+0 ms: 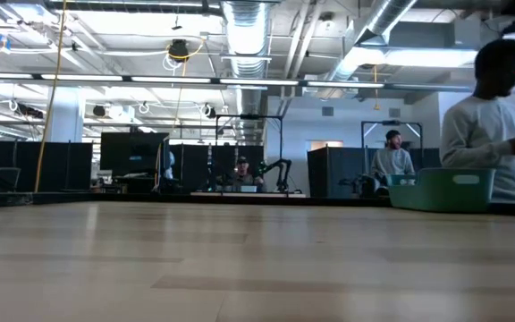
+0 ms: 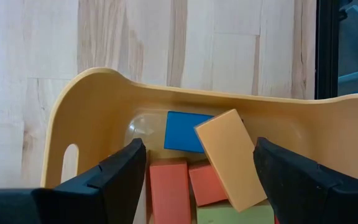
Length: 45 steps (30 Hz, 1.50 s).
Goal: Sort blocks by size
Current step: Put the orange rectangle block into the orange bin, then return to Home Position
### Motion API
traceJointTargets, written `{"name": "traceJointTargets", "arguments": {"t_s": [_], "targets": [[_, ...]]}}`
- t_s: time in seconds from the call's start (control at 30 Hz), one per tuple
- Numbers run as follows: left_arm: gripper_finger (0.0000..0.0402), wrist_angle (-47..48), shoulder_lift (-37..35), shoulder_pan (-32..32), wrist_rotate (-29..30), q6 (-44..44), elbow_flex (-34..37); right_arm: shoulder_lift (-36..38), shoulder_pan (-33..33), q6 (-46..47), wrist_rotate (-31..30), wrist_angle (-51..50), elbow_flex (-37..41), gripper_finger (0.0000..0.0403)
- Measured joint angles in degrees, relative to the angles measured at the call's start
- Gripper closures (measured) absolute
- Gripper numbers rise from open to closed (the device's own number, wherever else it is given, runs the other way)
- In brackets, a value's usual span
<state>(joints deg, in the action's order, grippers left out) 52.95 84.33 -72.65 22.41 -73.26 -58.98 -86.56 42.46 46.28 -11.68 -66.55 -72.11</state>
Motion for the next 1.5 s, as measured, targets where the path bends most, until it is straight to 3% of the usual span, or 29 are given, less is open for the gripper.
{"name": "traceJointTargets", "arguments": {"t_s": [0.43, 0.73, 1.23, 1.5], "targets": [[0.0116, 0.00, 0.00, -0.01, 0.00, -0.01, 0.00, 0.00, 20.22, 38.18, 1.31, -1.24, 3.18, 0.0248], [0.0116, 0.00, 0.00, 0.00, 0.00, 0.01, 0.00, 0.00, 27.46, 53.27, 1.31, 6.62, 9.33, 0.0246], [0.0116, 0.00, 0.00, -0.01, -0.01, 0.01, 0.00, 0.02, 27.90, 57.20, 1.31, 9.62, 14.33, 0.0178], [0.0116, -0.01, 0.00, 0.00, -0.01, -0.01, 0.00, 0.00, 25.30, 50.58, -0.82, 8.26, 12.86, 0.0170]]}}
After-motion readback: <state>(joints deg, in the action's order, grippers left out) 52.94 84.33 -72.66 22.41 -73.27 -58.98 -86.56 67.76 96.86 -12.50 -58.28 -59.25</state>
